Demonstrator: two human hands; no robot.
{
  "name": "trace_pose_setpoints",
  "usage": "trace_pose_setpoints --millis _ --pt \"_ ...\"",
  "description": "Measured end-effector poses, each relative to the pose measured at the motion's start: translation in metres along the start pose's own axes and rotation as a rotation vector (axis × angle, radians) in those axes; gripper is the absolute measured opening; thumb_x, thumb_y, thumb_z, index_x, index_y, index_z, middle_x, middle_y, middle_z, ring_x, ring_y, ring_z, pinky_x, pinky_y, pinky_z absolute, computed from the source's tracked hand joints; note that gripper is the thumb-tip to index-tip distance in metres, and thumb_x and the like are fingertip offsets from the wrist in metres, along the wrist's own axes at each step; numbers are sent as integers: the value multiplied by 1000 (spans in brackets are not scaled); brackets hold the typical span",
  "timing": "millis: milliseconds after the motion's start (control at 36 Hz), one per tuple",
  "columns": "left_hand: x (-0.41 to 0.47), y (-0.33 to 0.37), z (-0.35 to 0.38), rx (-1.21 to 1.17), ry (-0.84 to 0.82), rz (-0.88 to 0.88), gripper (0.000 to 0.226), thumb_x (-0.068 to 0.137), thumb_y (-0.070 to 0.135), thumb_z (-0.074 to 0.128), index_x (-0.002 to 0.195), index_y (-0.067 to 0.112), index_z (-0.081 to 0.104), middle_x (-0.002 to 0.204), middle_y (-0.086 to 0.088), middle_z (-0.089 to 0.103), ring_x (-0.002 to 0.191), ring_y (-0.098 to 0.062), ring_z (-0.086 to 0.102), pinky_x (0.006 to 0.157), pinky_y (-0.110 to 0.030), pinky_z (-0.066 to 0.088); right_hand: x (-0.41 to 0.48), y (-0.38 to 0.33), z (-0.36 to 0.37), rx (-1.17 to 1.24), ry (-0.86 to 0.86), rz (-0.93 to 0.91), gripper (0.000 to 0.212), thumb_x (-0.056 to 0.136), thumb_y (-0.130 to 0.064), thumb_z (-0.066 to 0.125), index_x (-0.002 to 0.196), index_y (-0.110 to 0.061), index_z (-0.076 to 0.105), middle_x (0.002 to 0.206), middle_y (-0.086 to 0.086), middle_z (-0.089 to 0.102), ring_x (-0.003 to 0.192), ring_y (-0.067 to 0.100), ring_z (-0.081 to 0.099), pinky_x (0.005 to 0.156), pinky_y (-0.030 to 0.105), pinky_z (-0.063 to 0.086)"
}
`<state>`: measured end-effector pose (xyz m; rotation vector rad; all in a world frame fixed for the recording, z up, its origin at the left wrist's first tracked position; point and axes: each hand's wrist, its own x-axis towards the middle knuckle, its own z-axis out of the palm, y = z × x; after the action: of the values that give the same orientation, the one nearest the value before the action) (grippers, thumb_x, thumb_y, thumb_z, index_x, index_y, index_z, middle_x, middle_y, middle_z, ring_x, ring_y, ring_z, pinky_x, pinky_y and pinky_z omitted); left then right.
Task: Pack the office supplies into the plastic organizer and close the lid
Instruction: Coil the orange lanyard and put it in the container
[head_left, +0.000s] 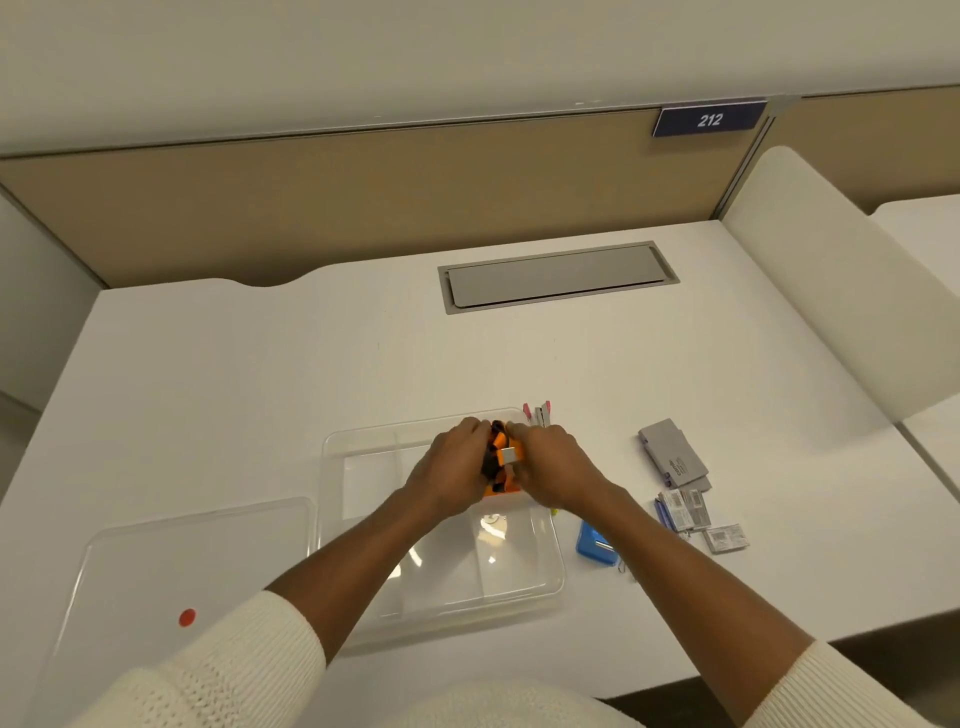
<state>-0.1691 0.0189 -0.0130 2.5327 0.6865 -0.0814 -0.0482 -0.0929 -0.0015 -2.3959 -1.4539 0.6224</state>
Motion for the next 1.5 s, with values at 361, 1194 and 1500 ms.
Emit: trace_pose_setpoints --millis 361,1194,1500 --pt "-3 -8 -23 88 -23 48 28 85 11 75 113 15 72 106 -4 70 96 -26 65 78 -35 52 -4 -2 37 -366 177 -70 27 89 -21 74 114 -14 66 96 7 74 97 29 63 61 35 48" --pt "2 -6 14 146 152 89 38 86 19 79 120 15 60 126 -3 51 110 -21 51 76 -36 58 3 42 14 149 383 109 18 92 -12 69 108 -13 77 99 6 74 87 25 68 76 35 55" --pt "2 -15 29 309 103 167 20 76 21 88 90 20 74 97 1 74 92 -24 67 89 -37 51 -14 4 51 -315 320 -199 23 65 -4 88 79 -10 71 77 7 71 83 29 62 66 36 52"
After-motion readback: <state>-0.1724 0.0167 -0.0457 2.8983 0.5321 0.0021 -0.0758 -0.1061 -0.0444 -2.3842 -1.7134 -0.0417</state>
